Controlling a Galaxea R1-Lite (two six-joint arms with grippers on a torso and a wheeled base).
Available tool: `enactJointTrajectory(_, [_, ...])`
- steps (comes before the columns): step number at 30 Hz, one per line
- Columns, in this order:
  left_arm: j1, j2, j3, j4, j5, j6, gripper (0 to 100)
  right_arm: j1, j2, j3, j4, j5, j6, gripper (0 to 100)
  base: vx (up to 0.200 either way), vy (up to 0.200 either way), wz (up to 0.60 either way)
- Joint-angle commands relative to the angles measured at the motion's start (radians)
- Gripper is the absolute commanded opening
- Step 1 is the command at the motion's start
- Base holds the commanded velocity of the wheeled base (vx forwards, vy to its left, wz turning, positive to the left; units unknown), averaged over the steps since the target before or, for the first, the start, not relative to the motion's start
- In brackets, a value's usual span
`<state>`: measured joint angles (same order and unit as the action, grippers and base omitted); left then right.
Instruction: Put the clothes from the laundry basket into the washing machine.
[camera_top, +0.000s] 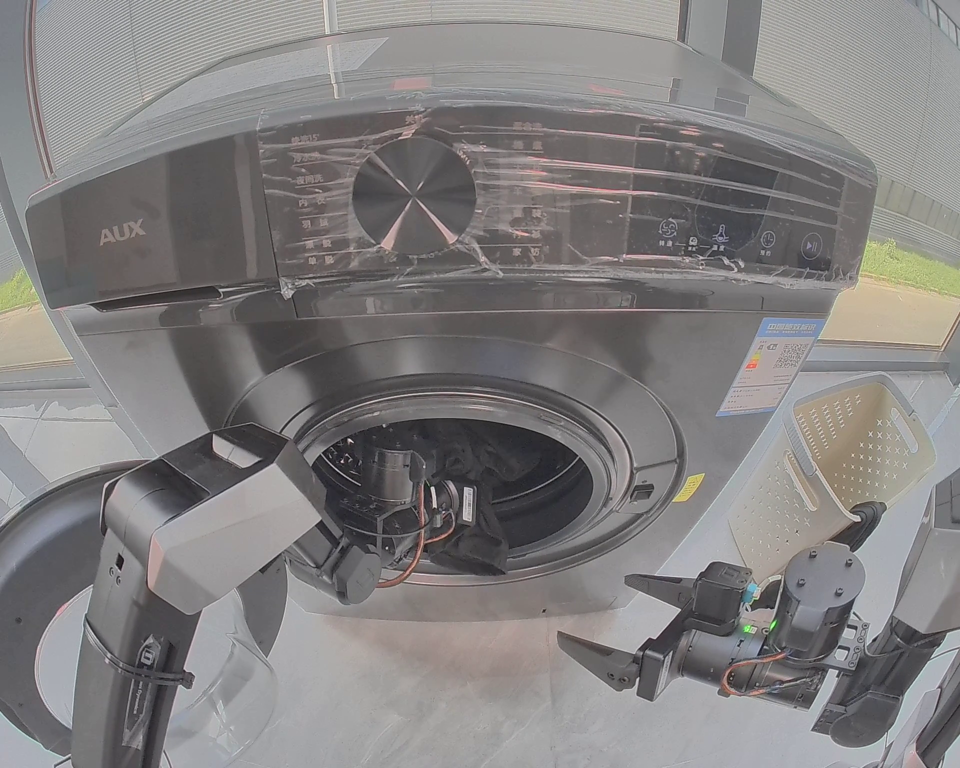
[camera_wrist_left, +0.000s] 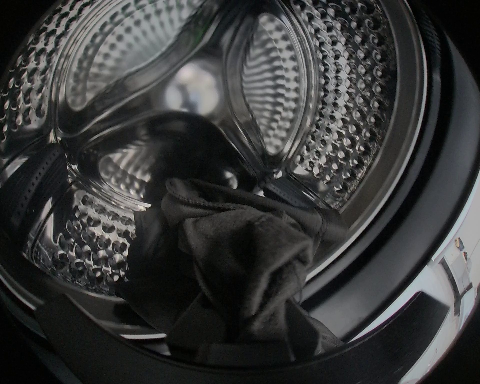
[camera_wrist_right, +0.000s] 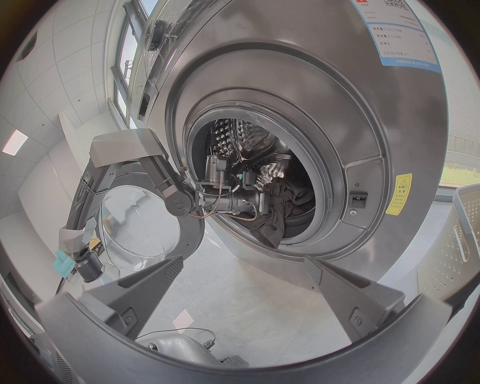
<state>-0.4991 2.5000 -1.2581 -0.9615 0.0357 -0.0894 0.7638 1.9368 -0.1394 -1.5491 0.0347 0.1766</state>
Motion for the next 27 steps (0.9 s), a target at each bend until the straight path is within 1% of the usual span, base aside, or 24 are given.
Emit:
enactJointTrajectory(1, [0.019,0.034,-0.112,-0.037,0.033,-0.004,0,0.0,0.001,-0.002,0.0,0.001,0.0,100,0.0,0.0,0.0])
enactJointTrajectory(4, [0.028,0.065,-0.188,-0.051,0.062,-0.013,0,0.0,0.001,-0.002,-0.002,0.001,0.0,100,0.0,0.0,0.0])
enactJointTrajectory(6, [0.031,0.082,-0.239,-0.054,0.078,-0.013,0,-0.001,0.001,-0.002,-0.002,0.001,0.0,100,0.0,0.0,0.0])
enactJointTrajectory(10, [0.044,0.109,-0.317,-0.054,0.095,-0.018,0,-0.001,-0.001,-0.003,-0.002,0.001,0.0,100,0.0,0.0,0.0])
enactJointTrajectory(16, [0.045,0.12,-0.359,-0.052,0.102,-0.03,0,-0.003,-0.001,-0.003,-0.002,0.002,0.0,100,0.0,0.0,0.0])
enactJointTrajectory(19, [0.05,0.131,-0.373,-0.052,0.11,-0.03,0,-0.003,-0.001,-0.003,-0.002,0.002,0.0,100,0.0,0.0,0.0])
enactJointTrajectory(26, [0.048,0.132,-0.366,-0.062,0.108,-0.03,0,-0.003,-0.001,-0.003,-0.002,0.002,0.0,100,0.0,0.0,0.0])
enactJointTrajectory(27, [0.047,0.131,-0.36,-0.063,0.108,-0.03,100,-0.003,-0.001,-0.003,-0.002,0.002,0.0,100,0.0,0.0,0.0])
